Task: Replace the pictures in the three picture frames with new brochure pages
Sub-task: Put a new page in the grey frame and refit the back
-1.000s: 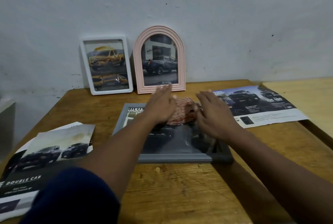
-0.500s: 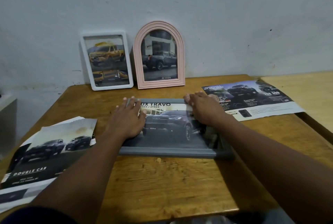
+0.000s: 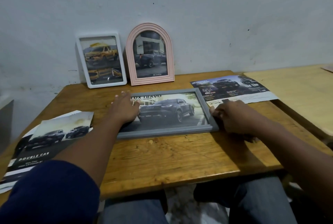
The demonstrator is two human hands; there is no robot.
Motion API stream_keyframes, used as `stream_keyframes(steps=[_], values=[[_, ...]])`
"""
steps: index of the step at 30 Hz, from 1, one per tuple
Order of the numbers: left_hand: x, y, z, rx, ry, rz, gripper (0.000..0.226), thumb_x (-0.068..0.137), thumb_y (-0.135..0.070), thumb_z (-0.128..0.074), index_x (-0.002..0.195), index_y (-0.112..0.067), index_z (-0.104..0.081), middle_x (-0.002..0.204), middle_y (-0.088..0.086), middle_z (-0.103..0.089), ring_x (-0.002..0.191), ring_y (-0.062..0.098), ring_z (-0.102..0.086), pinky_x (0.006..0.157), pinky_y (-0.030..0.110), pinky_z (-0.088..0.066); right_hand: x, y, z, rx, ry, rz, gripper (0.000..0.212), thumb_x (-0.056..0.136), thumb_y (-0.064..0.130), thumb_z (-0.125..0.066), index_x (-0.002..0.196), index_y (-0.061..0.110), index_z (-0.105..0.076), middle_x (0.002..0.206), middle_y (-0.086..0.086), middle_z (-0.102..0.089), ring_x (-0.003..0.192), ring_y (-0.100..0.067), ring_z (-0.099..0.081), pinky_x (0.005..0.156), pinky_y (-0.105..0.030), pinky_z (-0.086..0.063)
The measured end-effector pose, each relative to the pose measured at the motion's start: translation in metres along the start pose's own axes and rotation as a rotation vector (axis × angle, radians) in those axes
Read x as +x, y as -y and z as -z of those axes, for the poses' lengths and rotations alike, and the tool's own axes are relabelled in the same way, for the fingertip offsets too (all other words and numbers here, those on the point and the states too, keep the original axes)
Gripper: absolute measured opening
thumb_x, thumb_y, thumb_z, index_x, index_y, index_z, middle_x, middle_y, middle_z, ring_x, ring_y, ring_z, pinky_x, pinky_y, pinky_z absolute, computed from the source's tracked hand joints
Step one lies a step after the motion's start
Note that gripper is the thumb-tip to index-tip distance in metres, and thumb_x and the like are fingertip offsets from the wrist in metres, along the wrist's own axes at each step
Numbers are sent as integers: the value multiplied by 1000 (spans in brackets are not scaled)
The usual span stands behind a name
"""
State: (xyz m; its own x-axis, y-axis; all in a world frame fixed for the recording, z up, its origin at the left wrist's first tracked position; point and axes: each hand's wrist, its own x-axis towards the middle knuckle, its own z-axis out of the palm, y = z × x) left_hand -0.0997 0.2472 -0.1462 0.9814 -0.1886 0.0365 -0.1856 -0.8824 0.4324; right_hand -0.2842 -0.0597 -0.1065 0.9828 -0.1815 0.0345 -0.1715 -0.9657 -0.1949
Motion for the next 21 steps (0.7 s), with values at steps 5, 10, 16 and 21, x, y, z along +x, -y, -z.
stream_keyframes(steps=[5, 10, 16, 21], values=[[-10, 4, 16, -44, -171, 117, 55, 91, -49, -54, 134, -14, -54, 133, 13, -60, 116, 36, -58, 96, 50, -51, 7, 21, 2, 85, -134, -31, 31, 96, 34, -53, 117, 13, -63, 116, -9, -66, 109, -32, -59, 84, -38, -48], [-28, 3, 42, 145, -21, 227, 38, 83, -49, -59, 96, -14, -65, 94, 9, -67, 86, 30, -64, 81, 41, -57, 37, 56, 7, 179, 54, -178, 24, 94, 31, -55, 88, 8, -51, 87, -8, -57, 83, -28, -58, 63, -30, -44], [-34, -4, 42, -4, 6, 290, 26, 89, -37, -64, 95, -12, -60, 84, 5, -60, 82, 25, -61, 66, 35, -49, 58, 66, -4, 281, 33, -301, 22, 74, 39, -56, 75, 21, -43, 100, -11, -62, 104, -39, -61, 98, -56, -45], [-33, -8, 54, -401, -89, 345, 28, 94, -27, -63, 112, -4, -63, 94, 12, -65, 85, 29, -65, 71, 39, -56, 61, 75, 7, 392, -118, -313, 33, 83, 38, -63, 104, 16, -50, 112, -12, -62, 105, -37, -59, 94, -50, -49]])
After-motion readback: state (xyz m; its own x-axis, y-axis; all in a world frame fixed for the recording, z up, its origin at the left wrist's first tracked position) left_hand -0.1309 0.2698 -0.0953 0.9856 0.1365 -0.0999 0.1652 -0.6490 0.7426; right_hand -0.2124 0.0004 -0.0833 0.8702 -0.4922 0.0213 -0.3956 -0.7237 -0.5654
